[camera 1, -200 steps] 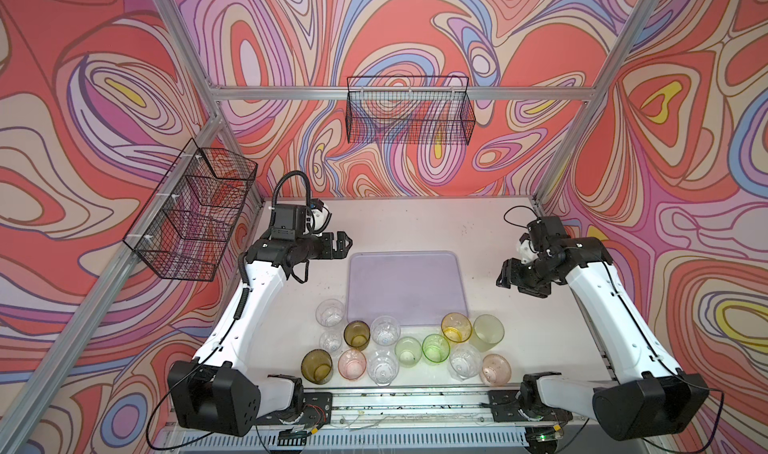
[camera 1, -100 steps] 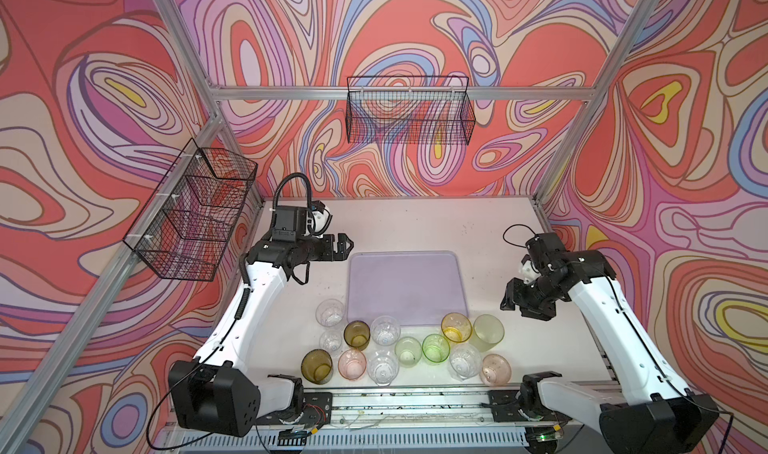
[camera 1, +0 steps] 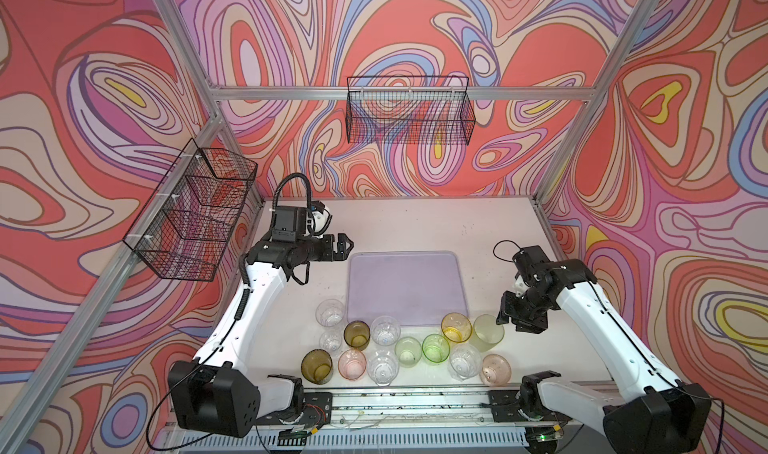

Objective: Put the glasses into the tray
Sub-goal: 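Lower the right gripper and close it on the frosted pale-green cup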

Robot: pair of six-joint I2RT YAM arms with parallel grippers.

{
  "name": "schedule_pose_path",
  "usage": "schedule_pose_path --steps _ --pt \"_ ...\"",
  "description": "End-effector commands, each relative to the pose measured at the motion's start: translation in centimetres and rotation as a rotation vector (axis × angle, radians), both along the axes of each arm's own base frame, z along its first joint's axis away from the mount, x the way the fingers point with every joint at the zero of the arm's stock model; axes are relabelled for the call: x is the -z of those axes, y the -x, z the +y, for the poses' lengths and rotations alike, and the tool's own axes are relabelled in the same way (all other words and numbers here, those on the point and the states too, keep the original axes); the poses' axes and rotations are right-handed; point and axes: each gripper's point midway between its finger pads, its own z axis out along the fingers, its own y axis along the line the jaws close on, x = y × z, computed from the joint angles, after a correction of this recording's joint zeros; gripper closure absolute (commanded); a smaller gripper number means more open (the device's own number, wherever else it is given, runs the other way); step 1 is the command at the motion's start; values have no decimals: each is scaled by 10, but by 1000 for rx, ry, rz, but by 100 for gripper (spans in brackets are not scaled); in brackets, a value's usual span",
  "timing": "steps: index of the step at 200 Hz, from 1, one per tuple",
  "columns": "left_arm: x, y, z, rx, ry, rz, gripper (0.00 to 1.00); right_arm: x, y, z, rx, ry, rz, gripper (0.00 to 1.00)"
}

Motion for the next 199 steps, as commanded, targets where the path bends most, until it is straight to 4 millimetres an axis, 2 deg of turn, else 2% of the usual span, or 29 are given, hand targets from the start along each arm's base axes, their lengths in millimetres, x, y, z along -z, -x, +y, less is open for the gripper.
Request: schedule_pose_path --steps 1,28,89,155,199 --pt "-2 1 -2 9 12 -11 2 3 -2 2 7 0 -24 48" --pt "-1 0 -3 9 14 -7 2 10 1 3 3 4 -5 60" --pt "1 0 -3 8 15 2 2 19 1 2 12 31 3 64" --pt "2 -1 -3 6 15 7 2 33 2 7 6 34 28 77" --pt "4 -2 -2 1 12 13 2 32 2 3 4 61 24 81"
